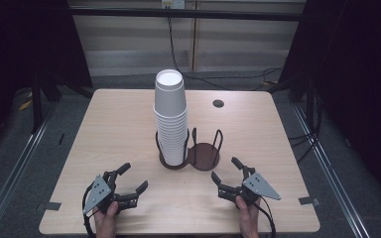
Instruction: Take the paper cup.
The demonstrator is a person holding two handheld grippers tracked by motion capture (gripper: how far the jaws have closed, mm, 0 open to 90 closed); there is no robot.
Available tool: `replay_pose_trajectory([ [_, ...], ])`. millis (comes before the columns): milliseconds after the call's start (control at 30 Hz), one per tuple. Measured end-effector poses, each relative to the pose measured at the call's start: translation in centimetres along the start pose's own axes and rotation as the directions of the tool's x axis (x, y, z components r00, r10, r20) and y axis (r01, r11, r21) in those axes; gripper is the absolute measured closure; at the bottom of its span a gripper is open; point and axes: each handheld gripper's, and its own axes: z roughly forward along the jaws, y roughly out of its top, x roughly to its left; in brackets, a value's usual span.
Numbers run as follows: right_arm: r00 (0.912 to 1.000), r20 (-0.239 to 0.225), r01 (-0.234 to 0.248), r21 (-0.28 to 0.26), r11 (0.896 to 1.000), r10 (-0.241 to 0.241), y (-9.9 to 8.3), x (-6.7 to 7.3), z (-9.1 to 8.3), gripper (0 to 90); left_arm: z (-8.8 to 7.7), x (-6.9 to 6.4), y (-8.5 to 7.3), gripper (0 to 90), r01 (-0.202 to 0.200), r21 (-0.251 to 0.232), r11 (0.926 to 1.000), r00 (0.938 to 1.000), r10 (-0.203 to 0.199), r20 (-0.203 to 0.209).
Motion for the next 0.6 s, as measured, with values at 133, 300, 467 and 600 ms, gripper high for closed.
replay_pose_trajectory([
  [133, 1.0000, 0.000, -0.002, 0.002, 1.000, 0.002, 0.01, 0.00, -0.01, 12.9, 0.00, 0.00, 0.00, 15.5, 0.000, 0.000, 1.0000, 1.0000, 0.000, 0.002],
  [300, 0.9999, 0.011, 0.003, 0.008, 1.000, -0.003, 0.03, 0.08, 0.06, 12.7, 0.01, 0.00, 0.00, 15.5, 0.001, 0.000, 1.0000, 1.0000, -0.001, 0.001],
  [467, 1.0000, 0.005, -0.006, 0.025, 1.000, 0.006, 0.09, 0.05, 0.17, 12.8, 0.01, 0.01, 0.01, 15.5, 0.001, 0.000, 1.0000, 1.0000, -0.001, 0.004],
  [600, 0.9993, -0.012, -0.035, 0.065, 0.997, 0.036, 0.23, -0.05, 0.52, 13.6, 0.02, 0.01, 0.01, 15.5, 0.002, 0.000, 1.0000, 1.0000, -0.002, 0.004],
])
